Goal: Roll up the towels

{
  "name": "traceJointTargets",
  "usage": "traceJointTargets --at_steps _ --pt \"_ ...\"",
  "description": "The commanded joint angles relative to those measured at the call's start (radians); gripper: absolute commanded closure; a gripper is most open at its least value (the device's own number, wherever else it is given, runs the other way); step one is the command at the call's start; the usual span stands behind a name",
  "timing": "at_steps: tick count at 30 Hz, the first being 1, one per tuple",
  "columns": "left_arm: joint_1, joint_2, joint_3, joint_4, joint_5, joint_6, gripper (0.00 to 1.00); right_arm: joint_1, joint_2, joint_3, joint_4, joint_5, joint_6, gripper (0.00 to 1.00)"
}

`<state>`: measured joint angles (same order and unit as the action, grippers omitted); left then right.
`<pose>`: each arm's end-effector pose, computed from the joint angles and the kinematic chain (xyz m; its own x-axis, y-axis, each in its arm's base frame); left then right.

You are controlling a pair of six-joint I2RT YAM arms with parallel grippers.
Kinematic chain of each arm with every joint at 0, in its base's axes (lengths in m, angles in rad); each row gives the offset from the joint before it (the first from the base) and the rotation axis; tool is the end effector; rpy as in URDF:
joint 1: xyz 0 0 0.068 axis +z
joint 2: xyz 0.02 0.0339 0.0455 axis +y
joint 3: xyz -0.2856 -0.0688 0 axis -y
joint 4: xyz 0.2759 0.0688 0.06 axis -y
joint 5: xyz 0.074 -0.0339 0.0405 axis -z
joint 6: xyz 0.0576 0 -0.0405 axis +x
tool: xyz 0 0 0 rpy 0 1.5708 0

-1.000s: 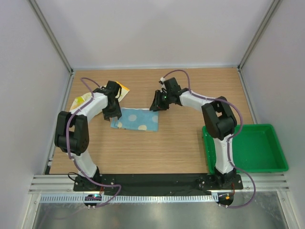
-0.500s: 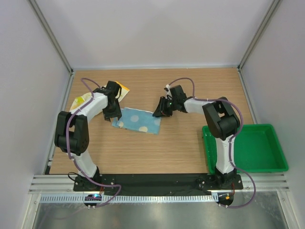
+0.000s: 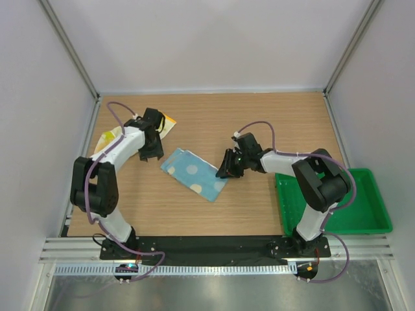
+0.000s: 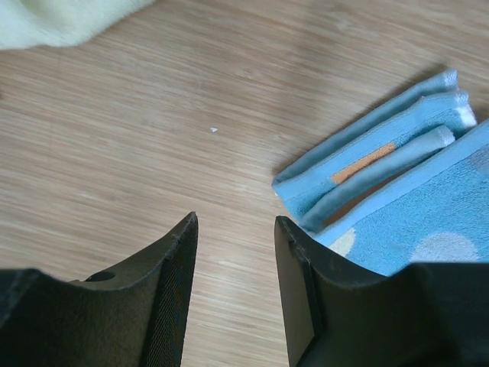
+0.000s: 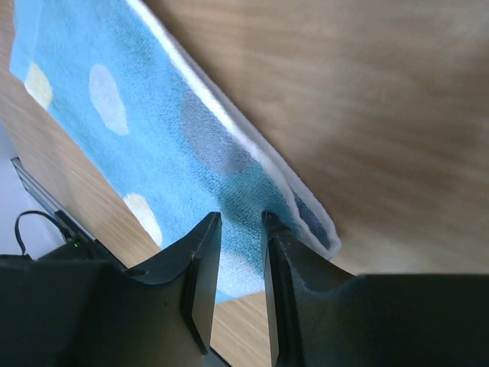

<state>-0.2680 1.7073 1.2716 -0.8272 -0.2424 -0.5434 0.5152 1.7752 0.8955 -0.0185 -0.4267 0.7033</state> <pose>0.3640 -0.0856 0.2106 -0.8832 -0.2780 -0.3777 -0.3152 0.9482 0.0391 0.3179 0.2074 0.1199 -0.9544 0.1362 -0.2658 -0.0730 0.7566 0.6498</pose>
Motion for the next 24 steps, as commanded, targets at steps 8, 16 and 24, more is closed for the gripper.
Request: traceJointTargets --at_steps 8,16,24 --pt "-0.273 -0.222 -0.026 0.042 -0.237 0.082 0.56 0.077 -0.249 0.132 -0.300 0.222 -0.096 0.50" --pt "-0.474 -0.461 -0.087 0.182 -0.215 0.120 0.38 0.077 -0.477 0.102 -0.361 0.422 -0.165 0.19" --pt "-0.473 -0.631 -0.310 0.493 0.060 0.086 0.21 0.077 -0.704 -0.119 -0.195 0.509 -0.099 0.00"
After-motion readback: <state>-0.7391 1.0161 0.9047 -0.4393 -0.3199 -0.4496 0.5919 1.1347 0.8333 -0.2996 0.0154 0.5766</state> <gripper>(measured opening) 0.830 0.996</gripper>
